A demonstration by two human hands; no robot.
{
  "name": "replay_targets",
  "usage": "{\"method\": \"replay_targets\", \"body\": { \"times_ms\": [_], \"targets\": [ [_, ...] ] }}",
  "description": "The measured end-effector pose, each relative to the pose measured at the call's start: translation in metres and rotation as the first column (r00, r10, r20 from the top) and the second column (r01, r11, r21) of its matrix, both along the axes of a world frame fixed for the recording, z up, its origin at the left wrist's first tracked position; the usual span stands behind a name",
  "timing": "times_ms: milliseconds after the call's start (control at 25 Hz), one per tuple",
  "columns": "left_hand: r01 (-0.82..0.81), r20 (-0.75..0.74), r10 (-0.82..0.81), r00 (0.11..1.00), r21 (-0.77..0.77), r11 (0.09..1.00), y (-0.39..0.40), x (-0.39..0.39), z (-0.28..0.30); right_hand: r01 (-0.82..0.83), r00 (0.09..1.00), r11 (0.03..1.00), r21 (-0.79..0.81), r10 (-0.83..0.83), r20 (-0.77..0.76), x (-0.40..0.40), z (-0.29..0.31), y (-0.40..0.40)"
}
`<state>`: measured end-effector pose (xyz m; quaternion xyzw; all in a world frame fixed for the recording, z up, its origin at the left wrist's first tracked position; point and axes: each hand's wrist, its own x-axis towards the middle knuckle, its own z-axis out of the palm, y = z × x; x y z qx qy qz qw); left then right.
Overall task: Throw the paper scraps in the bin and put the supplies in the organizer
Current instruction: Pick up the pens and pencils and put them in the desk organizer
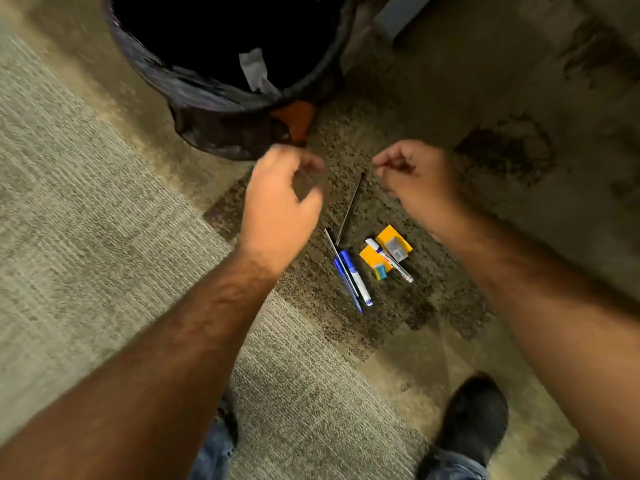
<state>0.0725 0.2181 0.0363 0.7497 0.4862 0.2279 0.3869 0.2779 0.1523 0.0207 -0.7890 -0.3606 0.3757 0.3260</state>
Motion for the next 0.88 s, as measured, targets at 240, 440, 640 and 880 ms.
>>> {"method": "replay_targets", "body": {
  "times_ms": [240,440,640,880],
  "targets": [
    [-0.137,-0.331,-0.022,0.943,-0.45,0.882,-0.062,0.001,-0.135,-0.175,0.985,0.965,-0.194,0.173,-0.024,-0.007,-0.117,-0.033],
    [-0.067,-0.44,-0.183,0.879,-0.494,0.867,-0.068,0.014,-0.191,-0.344,0.924,0.874,-0.343,0.38,0.043,-0.023,-0.167,-0.02],
    [0.137,-0.562,-0.272,0.781,-0.27,0.953,-0.068,0.025,-0.2,-0.355,0.788,0.819,-0.452,0.522,0.326,-0.035,-0.176,0.005],
    [0.083,-0.549,-0.21,0.809,-0.248,0.965,-0.07,0.031,-0.194,-0.168,0.828,0.833,-0.528,0.409,0.383,-0.023,-0.175,0.003]
  ]
}}
